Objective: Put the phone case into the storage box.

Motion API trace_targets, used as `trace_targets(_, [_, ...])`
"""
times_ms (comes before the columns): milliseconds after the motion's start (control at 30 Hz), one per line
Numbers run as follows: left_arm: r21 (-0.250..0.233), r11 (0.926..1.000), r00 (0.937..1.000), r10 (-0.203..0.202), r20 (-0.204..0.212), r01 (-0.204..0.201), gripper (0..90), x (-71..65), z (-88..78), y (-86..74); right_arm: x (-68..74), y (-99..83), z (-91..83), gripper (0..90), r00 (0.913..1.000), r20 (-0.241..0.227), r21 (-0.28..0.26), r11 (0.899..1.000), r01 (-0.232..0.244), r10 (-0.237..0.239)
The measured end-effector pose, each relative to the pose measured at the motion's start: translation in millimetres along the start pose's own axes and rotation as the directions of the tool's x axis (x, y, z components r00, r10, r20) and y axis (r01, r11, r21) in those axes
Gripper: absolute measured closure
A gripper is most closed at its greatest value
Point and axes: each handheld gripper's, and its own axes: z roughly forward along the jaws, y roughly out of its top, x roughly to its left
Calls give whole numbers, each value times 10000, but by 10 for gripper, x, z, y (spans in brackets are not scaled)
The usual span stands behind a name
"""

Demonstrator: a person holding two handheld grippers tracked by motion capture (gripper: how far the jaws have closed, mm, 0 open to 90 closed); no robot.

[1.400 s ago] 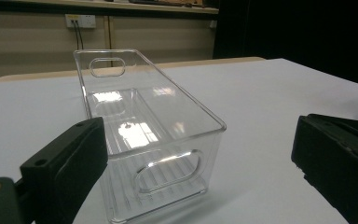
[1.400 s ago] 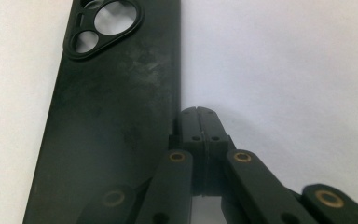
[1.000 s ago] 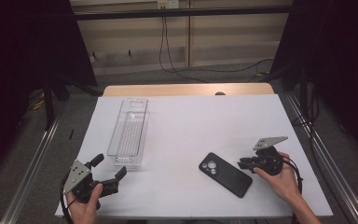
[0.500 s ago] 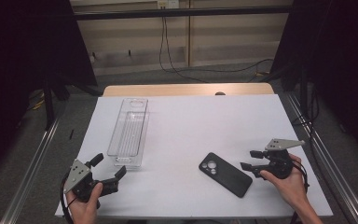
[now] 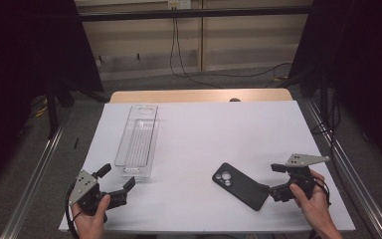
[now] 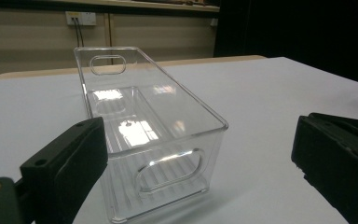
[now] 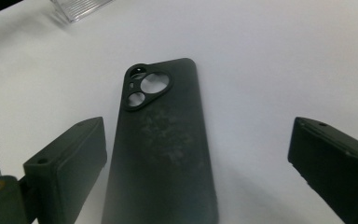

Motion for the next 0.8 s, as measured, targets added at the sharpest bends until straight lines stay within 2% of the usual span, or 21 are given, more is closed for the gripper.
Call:
trace_targets(33, [22,10000,10000,73,9,-73,35,0,0,3,21,15,28,46,10000,-4,95,9999,96,-96])
trace_targets(100, [-3,10000,9999,-54,96,54,35,7,1,-1,59,51,90,51,9998,74,331,9993,196,-199])
trace_targets(200, [27,9999,9999,-141,22,141,35,18,4,-10,80,110,179,54,9997,-84,449,9987,249,-246])
trace_targets(467, [123,9999,9999,-20,103,19,35,-6,13,-15,122,186,360,61,9979,-452,1107,9925,516,-469])
trace_targets(533, [53,10000,9999,-66,86,65,35,-6,11,-14,134,197,399,66,9961,-727,1471,9873,597,-494])
trace_targets(667, [69,10000,10000,-47,55,47,35,1,7,-14,173,241,471,59,9954,-729,2037,9761,759,-622])
trace_targets(733, [60,10000,10000,-57,64,56,35,0,6,-13,211,270,512,57,9943,-845,2357,9682,835,-651])
trace_targets(767, [62,10000,10000,-16,66,15,35,1,5,-11,229,285,535,57,9934,-937,2739,9576,889,-654])
trace_targets(800, [66,10000,10000,-12,86,11,35,2,5,-10,246,299,551,57,9940,-867,2851,9544,890,-668])
